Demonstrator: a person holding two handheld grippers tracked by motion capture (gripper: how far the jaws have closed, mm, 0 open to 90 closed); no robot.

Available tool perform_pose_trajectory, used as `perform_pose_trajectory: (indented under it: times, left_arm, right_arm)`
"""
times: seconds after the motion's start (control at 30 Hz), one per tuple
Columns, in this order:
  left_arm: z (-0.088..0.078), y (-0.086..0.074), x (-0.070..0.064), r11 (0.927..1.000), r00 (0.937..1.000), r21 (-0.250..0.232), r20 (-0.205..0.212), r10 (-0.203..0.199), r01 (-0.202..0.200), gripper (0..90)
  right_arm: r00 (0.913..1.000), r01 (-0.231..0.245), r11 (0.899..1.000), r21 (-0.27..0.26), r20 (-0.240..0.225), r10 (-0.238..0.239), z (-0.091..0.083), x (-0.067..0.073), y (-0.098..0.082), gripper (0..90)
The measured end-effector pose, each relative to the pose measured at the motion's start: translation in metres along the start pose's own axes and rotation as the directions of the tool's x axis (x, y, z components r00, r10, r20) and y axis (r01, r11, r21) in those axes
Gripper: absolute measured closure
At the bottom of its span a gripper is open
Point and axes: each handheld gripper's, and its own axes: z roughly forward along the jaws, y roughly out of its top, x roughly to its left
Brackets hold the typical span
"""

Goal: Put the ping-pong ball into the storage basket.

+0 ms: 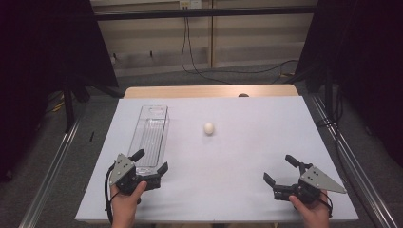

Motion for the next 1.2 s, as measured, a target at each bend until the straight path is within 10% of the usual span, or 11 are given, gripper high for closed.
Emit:
perform_pose_trajectory:
  times: [1.2]
  left_arm:
    - [0.023,0.006,-0.022,1.0000,0.9987,-0.001,0.051,-0.005,0.005,1.5]
  right_arm:
    - [1.0000,0.002,1.000,-0.007,-0.003,-0.002,-0.001,0.000,0.001,1.5]
